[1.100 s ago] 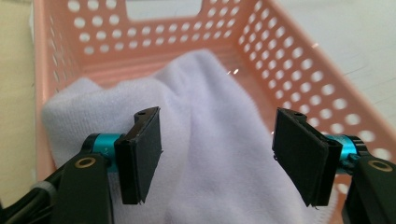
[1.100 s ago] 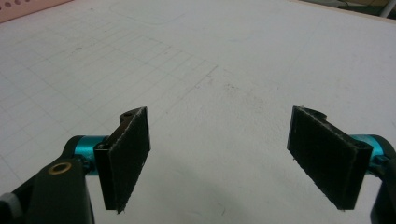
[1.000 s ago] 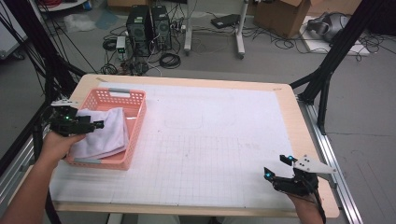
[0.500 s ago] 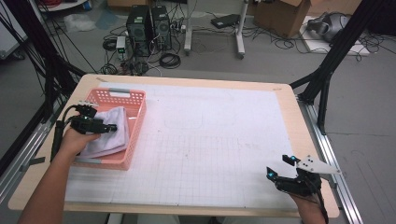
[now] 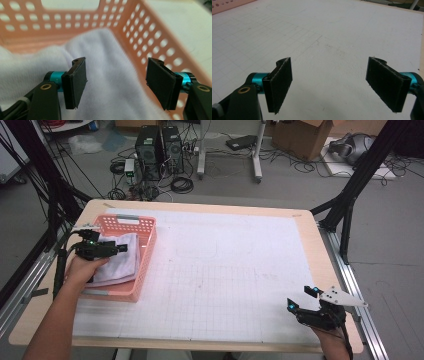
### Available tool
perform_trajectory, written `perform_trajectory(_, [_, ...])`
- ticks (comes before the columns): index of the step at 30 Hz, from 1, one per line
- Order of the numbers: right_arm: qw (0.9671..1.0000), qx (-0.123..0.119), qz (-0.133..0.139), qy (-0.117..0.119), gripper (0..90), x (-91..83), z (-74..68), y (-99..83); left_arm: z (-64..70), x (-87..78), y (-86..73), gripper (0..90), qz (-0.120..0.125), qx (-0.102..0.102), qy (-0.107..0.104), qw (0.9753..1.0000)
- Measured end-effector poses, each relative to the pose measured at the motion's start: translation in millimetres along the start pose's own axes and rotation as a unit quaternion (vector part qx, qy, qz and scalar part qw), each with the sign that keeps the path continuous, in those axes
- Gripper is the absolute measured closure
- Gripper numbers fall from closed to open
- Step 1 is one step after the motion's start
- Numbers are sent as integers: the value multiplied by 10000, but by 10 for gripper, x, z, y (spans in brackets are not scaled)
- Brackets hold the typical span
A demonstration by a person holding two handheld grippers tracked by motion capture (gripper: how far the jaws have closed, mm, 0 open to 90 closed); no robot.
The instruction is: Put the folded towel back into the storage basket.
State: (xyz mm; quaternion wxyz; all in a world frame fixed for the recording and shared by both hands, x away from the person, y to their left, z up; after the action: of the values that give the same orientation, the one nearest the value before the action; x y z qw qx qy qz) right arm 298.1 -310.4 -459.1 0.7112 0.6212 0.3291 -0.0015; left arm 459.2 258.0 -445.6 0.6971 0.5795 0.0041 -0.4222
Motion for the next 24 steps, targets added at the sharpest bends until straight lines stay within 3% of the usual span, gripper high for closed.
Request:
perform_trajectory(3, [10000,-20,37,23,201,4,-6,16,54,-134,101,319,355,79,-3,9993])
perform_trajectory(5, [10000,10,29,52,201,11,-21,13,122,-240,187,316,680,125,-87,9976])
perform_trajectory(7, [10000,2,41,72,201,14,-33,20,209,-343,266,316,1013,183,-186,9945])
perform_trajectory(12, [9999,10,105,130,201,25,-70,51,405,-550,391,302,1485,315,-283,9880])
perform_trajectory(18, [9997,31,141,189,201,35,-93,72,673,-648,435,282,1784,443,-384,9822])
perform_trajectory(24, [9995,-38,182,272,201,48,-132,85,927,-645,431,260,1839,593,-453,9801])
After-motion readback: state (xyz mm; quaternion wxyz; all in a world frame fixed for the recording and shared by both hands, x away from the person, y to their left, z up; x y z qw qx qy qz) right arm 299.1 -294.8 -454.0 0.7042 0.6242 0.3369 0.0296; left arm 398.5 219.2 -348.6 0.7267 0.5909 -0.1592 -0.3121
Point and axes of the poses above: each handheld gripper's, and its own axes: x roughly forward along the jaws, y roughly out of its top, z roughly to its right, the point moved 10 cm from there along x, roughly forward along the jaws, and after that the axes turned 5 degrees about -y, right-handed, at the moved point
